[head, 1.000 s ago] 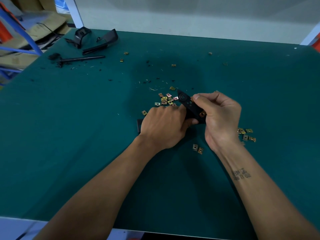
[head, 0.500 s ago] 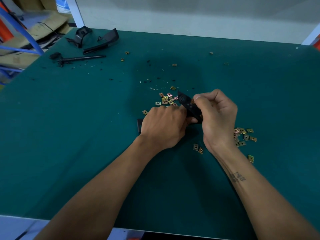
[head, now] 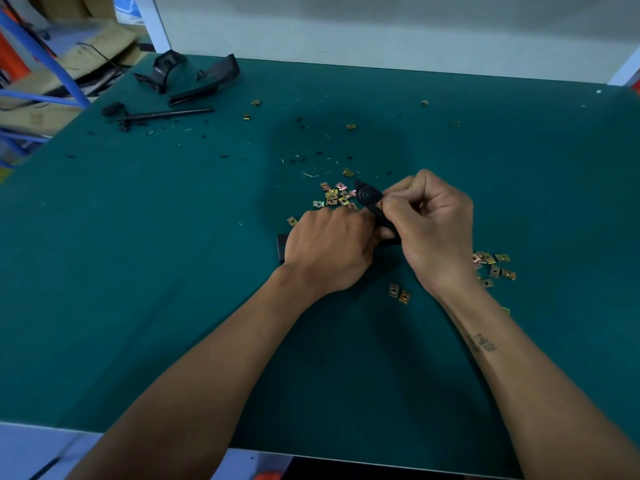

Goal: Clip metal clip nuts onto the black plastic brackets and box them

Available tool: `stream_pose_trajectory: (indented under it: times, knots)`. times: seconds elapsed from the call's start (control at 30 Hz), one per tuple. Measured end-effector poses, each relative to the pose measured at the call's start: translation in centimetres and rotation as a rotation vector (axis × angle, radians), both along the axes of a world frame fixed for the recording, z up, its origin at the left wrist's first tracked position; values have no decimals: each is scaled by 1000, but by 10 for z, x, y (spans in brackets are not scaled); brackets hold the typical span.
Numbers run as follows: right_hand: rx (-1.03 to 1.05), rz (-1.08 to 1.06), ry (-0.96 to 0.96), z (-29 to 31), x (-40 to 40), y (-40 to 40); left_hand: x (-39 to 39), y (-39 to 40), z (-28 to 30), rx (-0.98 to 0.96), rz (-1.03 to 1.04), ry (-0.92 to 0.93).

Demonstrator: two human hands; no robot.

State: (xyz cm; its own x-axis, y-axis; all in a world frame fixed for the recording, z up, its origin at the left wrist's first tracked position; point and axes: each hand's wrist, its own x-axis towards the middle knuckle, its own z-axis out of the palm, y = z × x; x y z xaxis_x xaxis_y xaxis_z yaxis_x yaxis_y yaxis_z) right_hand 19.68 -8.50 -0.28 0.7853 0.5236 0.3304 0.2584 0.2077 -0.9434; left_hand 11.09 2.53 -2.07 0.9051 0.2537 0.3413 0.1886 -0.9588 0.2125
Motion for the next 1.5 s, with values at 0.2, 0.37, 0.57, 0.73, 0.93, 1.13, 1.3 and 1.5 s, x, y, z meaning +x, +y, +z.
stream_pose_trajectory:
  times: [0.2, 0.37, 0.57, 0.73, 0.93, 1.13, 1.3, 1.5]
  knots:
    - [-22, 93, 107, 0, 6, -1, 1, 1, -1, -33, -24, -15]
    - [-152, 99, 134, -6, 17, -3, 4, 2, -4, -97, 18, -42]
    - [-150, -57, -48, -10, 5, -3, 13, 16, 16, -571, 228, -193]
    - [-238, 14, -59, 3, 0, -1, 44, 11, 44, -884, 242, -339]
    - [-193, -154, 31, 16, 10, -77, 90, -79, 64, -1419, 79, -361]
    - [3, -717, 47, 1, -6, -230, 111, -250, 56, -1851, -355, 2]
    - [312, -1294, 396, -37, -42, -363, 63, -390, 23, -1357, -749, 625]
    - [257, -1471, 887, -122, -98, -446, 9, -452, -19, -1042, -759, 1115]
